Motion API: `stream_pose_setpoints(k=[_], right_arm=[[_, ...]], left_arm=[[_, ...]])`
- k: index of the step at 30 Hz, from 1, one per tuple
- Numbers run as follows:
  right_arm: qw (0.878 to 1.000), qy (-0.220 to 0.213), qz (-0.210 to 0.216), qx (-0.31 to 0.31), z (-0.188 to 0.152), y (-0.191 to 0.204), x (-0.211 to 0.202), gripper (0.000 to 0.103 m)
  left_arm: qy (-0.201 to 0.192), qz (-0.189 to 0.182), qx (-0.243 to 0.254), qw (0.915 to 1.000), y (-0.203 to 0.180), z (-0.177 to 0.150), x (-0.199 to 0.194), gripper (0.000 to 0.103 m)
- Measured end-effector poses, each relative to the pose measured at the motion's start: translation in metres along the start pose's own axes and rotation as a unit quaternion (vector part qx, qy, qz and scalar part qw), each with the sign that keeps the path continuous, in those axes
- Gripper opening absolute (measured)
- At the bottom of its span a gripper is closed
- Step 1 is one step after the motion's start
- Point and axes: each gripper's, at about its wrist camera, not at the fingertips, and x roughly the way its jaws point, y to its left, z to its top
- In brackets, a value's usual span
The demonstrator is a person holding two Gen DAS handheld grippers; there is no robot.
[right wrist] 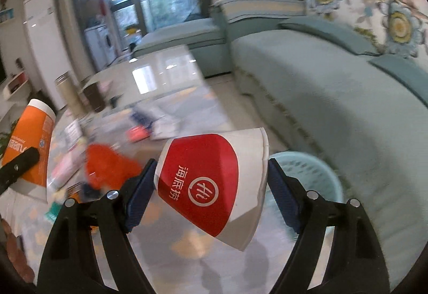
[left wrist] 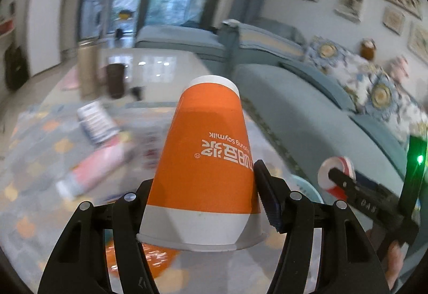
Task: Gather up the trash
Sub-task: 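Carry both cups to the blue basket and release them from both tools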
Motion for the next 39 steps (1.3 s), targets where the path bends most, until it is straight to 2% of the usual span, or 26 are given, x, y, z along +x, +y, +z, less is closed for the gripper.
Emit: stream_pose_setpoints(k=[5,10,17,23,28,31,33,39], right_arm=[[0.999,0.004,-0.043,0.019,0.010,-0.055,0.016,0.077],[0.996,0.034,-0.064,0.058,0.006,-0.108,0.052,0.077],[0.985,0.104,-0.067,0.120,-0.015,-0.156,0.110,0.077],[0.976,0.135,-0.074,0.152,-0.028,-0.178,0.129,0.078],[0.973,0.148,-0.079,0.159,-0.030,-0.186,0.136,0.079],[0.974,0.141,-0.080,0.157,-0.027,-0.184,0.132,0.081],[0.976,0.133,-0.083,0.154,-0.025,-0.183,0.127,0.084],[0.978,0.120,-0.074,0.153,-0.020,-0.179,0.119,0.084]], left_arm=[[0.020,-0.044,0.025,0.9985,-0.066,-0.003,0.045,0.060],[0.047,-0.079,0.044,0.9948,-0.117,-0.014,0.094,0.061],[0.087,-0.114,0.048,0.9885,-0.150,-0.031,0.153,0.061],[0.113,-0.123,0.041,0.9852,-0.159,-0.045,0.185,0.064],[0.115,-0.116,0.045,0.9855,-0.156,-0.053,0.190,0.068],[0.108,-0.113,0.037,0.9870,-0.151,-0.052,0.187,0.074],[0.106,-0.115,0.033,0.9871,-0.148,-0.051,0.184,0.074],[0.088,-0.109,0.031,0.9897,-0.139,-0.047,0.168,0.074]])
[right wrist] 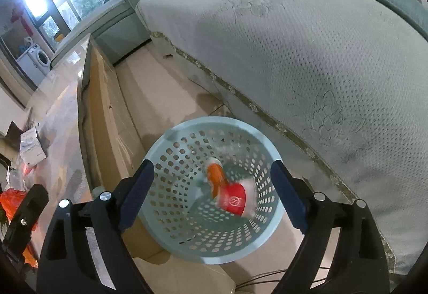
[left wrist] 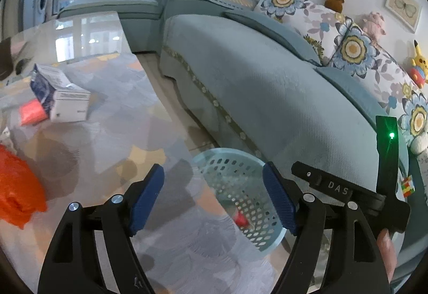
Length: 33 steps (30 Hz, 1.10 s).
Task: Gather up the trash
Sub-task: 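Carry both cups to the blue basket and release them from both tools, then grasp the teal packet with the left tool while the right tool grasps the red bag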
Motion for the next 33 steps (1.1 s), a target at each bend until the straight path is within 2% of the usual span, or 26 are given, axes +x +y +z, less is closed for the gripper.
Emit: stream_pose_setpoints(k=[2,8,12,16,20,24,29,31,33], right_arm=[[1.000,-0.005,0.007,-0.001,0.000,0.002,-0.004,0.084],[0.997,-0.059,0.026,-0.035,-0.003,0.025,-0.032,0.084],[0.989,-0.115,0.034,-0.086,-0.013,0.052,-0.061,0.084],[0.979,-0.151,0.046,-0.133,-0.028,0.076,-0.081,0.084],[0.972,-0.158,0.077,-0.154,-0.039,0.103,-0.095,0.084],[0.965,-0.159,0.114,-0.175,-0.050,0.138,-0.107,0.084],[0.954,-0.157,0.152,-0.207,-0.072,0.182,-0.117,0.084],[0.949,-0.153,0.166,-0.221,-0.081,0.202,-0.119,0.084],[0.943,-0.151,0.178,-0.238,-0.090,0.224,-0.121,0.084]], left_arm=[[-0.006,0.001,-0.001,1.0000,0.004,-0.001,-0.008,0.074],[-0.034,0.010,0.000,0.9994,0.013,-0.002,-0.046,0.074],[-0.058,0.024,-0.002,0.9980,0.023,0.000,-0.081,0.074],[-0.078,0.044,-0.012,0.9959,0.042,-0.005,-0.122,0.074],[-0.089,0.088,-0.015,0.9920,0.065,-0.017,-0.159,0.074],[-0.103,0.130,-0.040,0.9854,0.099,-0.029,-0.198,0.074],[-0.107,0.194,-0.077,0.9721,0.157,-0.046,-0.246,0.074],[-0.105,0.207,-0.095,0.9680,0.180,-0.052,-0.260,0.073],[-0.098,0.204,-0.117,0.9670,0.203,-0.058,-0.267,0.073]])
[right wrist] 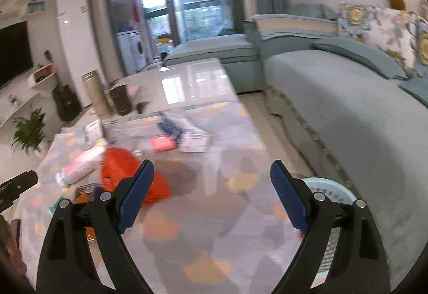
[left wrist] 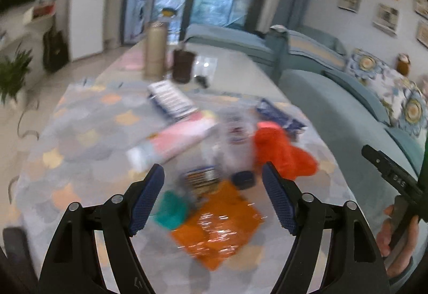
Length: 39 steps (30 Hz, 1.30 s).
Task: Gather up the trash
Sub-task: 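Grasp the teal packet with the left tool while the right tool grasps the red bag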
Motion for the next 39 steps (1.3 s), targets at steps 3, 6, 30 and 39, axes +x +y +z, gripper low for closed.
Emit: stream_pose_setpoints(k=[3,6,30,39], right_arm=[[0.999,0.003,0.025,-0.021,0.001,0.032,0.010,0.084],[0.998,0.010,0.039,-0.040,0.001,0.058,0.024,0.084],[0.994,0.088,0.042,-0.049,-0.026,0.088,0.121,0.084],[0.990,0.113,0.057,-0.061,-0.030,0.089,0.127,0.033]], left_arm=[[0.020,-0.005,-0.028,0.9994,0.032,-0.007,0.009,0.067],[0.037,-0.013,-0.052,0.9979,0.056,-0.019,0.018,0.066],[0.096,0.038,0.072,0.9921,0.029,-0.053,0.072,0.036],[0.072,0.043,0.083,0.9930,0.023,-0.053,0.064,0.030]])
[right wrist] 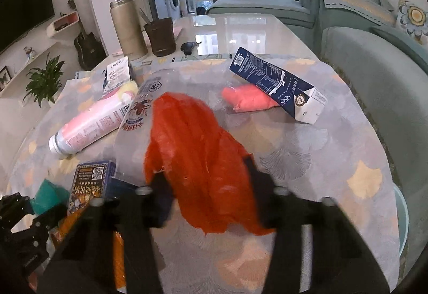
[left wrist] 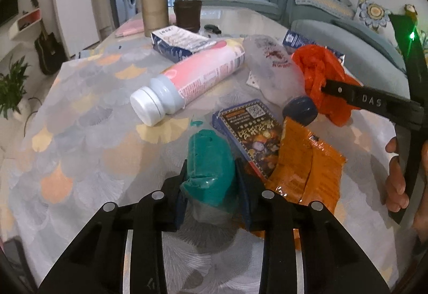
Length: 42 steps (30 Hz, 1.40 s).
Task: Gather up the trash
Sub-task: 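Grasp the teal packet with the left tool while the right tool grasps the red bag, then carry the teal packet and red bag to the basket and release both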
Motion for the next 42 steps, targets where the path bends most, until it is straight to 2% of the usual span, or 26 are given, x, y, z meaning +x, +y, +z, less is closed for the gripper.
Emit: stream_pose_setpoints(k=[4,10,15,21,26,35,38,42], right_arm=[[1.000,-0.010,0.005,0.011,0.002,-0.007,-0.012,0.023],[0.998,-0.050,0.016,0.035,0.012,-0.029,-0.052,0.022],[0.996,-0.077,0.014,0.047,0.013,-0.050,-0.083,0.022],[0.992,-0.103,-0.006,0.075,0.009,-0.094,-0.119,0.022],[0.987,-0.112,-0.043,0.106,0.002,-0.141,-0.139,0.022],[0.971,-0.077,-0.123,0.191,-0.031,-0.241,-0.145,0.022],[0.964,-0.036,-0.153,0.216,-0.044,-0.271,-0.132,0.022],[0.952,0.011,-0.162,0.261,-0.067,-0.305,-0.112,0.022]], left_arm=[[-0.026,0.001,-0.008,0.9996,0.001,0.002,-0.010,0.029],[-0.073,-0.014,-0.027,0.9968,0.001,0.013,-0.038,0.029],[-0.108,-0.031,-0.023,0.9934,-0.015,0.031,-0.061,0.029],[-0.134,-0.061,0.010,0.9891,-0.060,0.052,-0.073,0.029],[-0.148,-0.106,0.038,0.9826,-0.112,0.072,-0.072,0.029],[-0.145,-0.175,0.094,0.9694,-0.213,0.094,-0.045,0.029],[-0.138,-0.190,0.118,0.9648,-0.250,0.097,-0.030,0.029],[-0.117,-0.211,0.145,0.9595,-0.297,0.094,-0.005,0.029]])
